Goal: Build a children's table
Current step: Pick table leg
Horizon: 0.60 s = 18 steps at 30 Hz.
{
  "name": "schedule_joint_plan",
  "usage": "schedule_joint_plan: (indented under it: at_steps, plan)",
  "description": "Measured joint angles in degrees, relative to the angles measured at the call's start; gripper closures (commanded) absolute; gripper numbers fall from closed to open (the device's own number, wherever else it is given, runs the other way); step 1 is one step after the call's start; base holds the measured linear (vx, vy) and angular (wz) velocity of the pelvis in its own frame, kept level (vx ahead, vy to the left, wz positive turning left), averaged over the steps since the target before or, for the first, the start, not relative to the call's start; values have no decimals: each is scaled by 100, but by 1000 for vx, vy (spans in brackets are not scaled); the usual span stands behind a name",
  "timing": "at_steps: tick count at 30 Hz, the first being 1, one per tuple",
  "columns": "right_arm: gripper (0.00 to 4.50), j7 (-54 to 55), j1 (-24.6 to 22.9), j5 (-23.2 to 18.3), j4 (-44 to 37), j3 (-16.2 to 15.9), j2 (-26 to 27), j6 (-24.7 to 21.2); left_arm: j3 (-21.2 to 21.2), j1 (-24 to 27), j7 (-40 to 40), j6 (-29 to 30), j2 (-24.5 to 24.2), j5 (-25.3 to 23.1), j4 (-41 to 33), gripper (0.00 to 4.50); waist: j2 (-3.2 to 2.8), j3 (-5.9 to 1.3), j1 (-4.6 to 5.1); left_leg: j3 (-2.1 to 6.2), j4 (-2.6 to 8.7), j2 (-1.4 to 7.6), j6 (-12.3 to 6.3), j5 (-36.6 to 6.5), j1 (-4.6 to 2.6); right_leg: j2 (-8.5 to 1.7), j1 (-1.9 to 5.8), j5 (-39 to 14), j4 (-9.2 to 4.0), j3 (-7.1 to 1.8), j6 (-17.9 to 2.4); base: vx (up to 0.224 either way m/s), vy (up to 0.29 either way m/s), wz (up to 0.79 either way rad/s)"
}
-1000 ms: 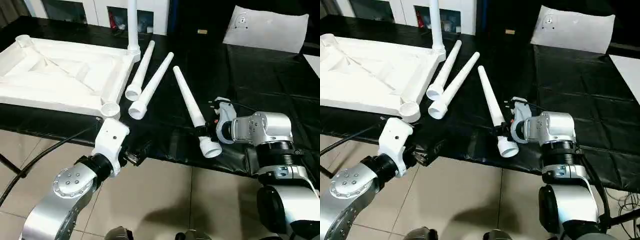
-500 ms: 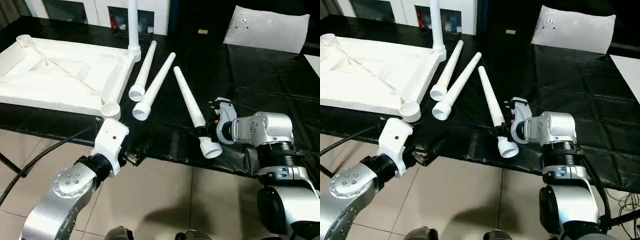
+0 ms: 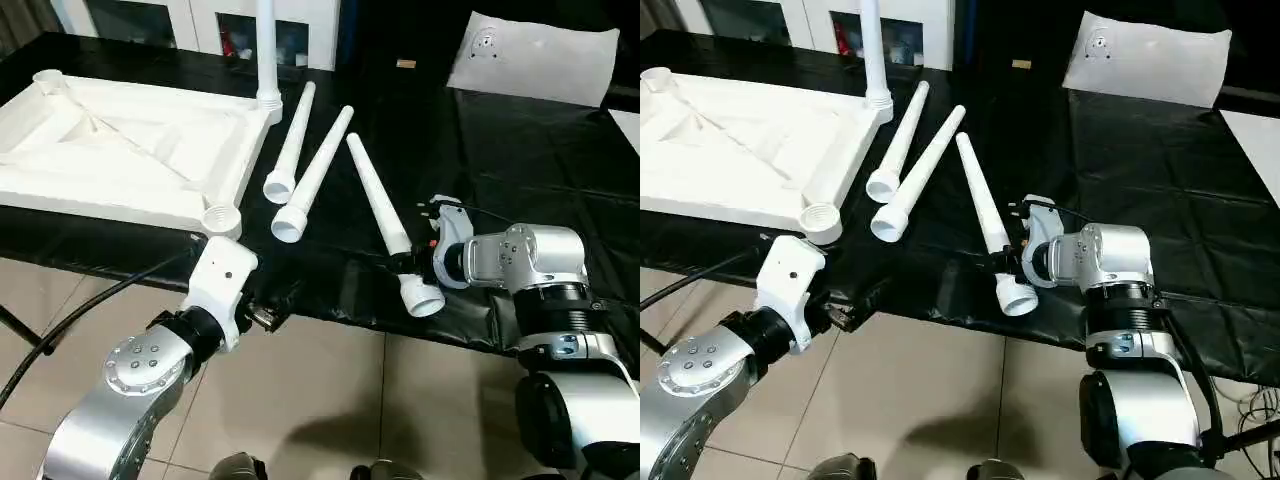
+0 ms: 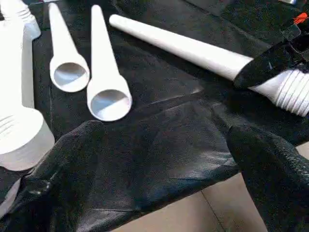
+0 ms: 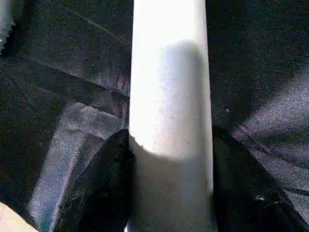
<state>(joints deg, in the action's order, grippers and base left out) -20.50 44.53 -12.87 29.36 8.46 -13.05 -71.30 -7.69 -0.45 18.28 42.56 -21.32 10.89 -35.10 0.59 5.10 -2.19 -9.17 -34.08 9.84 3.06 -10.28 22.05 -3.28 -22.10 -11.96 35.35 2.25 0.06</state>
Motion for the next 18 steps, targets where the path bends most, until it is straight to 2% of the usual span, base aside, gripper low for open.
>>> schedule_joint_plan:
  at_steps: [7, 10, 14, 18]
  plan:
    - [256, 43, -82, 1, -154, 2, -58, 117, 15, -53, -31, -4, 14, -1, 13, 0, -2, -1, -32, 0, 0, 1, 4, 3, 1, 0, 0, 1, 2, 2, -1, 0, 0, 0]
    - [256, 114, -227, 8, -403, 11, -58, 530, 102, -170, -88, -3, 97, 3, 106, 0, -4, -2, -51, -2, -2, 2, 5, 4, 0, 0, -1, 2, 6, 1, -3, 0, 0, 0]
    - [256, -118, -572, -26, -1168, 16, -54, 1329, 417, -482, -172, 86, 456, 245, 237, 0, -7, -5, -92, -5, -6, 4, 4, 6, -1, 0, -2, 3, 13, 0, -4, 0, 0, 0]
    - [256, -487, -649, -319, -1598, 114, -11, 1606, 709, -902, -224, 149, 714, 601, 285, 0, -12, -8, -103, -8, -12, 5, 1, 8, -8, 0, -2, 3, 27, -3, -5, 0, 0, 0]
